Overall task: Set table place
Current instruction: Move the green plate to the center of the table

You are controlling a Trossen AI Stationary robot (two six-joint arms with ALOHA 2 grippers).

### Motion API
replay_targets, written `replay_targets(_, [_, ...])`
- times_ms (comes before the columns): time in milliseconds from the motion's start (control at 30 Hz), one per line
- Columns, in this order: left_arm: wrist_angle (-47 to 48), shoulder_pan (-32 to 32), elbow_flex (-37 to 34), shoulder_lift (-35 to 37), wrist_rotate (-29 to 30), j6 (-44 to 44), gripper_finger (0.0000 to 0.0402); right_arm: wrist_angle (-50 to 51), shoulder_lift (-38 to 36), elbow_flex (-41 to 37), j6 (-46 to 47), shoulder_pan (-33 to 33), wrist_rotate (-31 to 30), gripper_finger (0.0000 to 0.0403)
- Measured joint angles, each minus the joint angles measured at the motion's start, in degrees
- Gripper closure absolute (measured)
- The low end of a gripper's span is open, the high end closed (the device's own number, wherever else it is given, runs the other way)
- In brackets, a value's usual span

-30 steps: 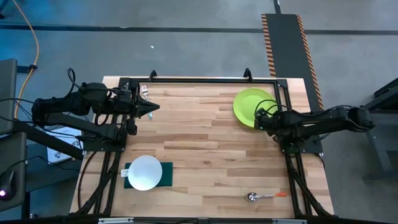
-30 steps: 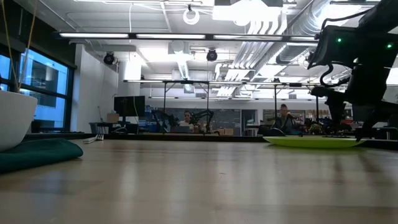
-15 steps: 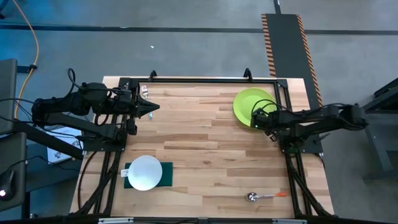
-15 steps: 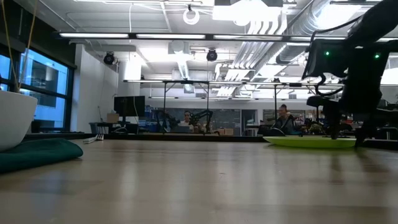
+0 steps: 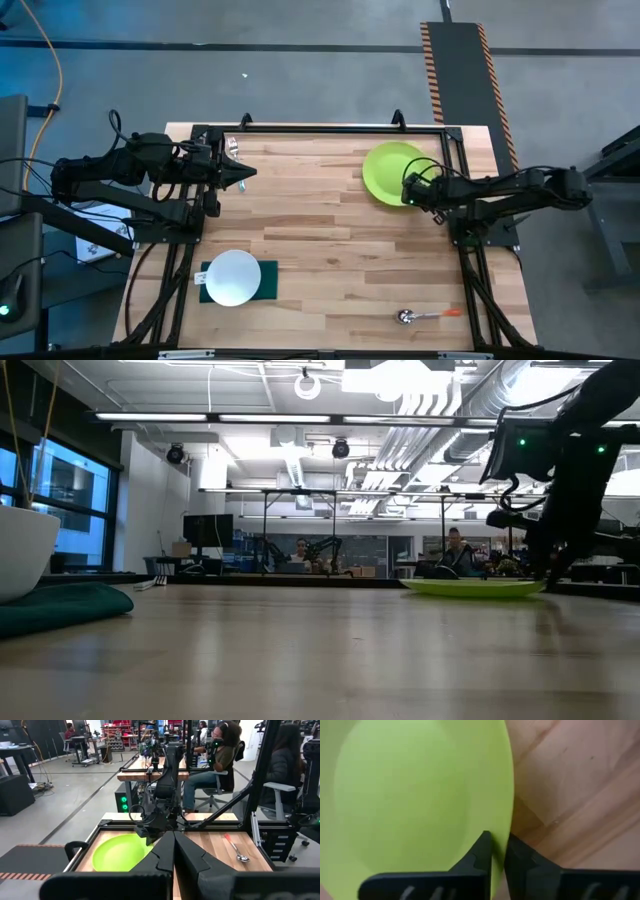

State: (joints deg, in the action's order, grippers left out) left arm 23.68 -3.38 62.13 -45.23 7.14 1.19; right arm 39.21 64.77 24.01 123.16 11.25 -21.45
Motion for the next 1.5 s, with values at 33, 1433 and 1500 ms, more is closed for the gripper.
replay_targets(33, [0.0,0.0,0.0,0.0,0.0,0.0,0.0401,0.6,0.0,0.4,-0.3,0.0,0.0,0.0391])
replay_targets(1433, [0.5,0.0,0.0,0.0,-2.0,0.0,0.0401,-21.4,-13.8,29.8,-88.4,-2.0,20.9,0.0403])
replay_targets(1500, [0.5,0.0,0.0,0.0,-2.0,-0.1,0.0401,-26.6,-13.9,28.7,-88.8,-2.0,21.8,0.0403])
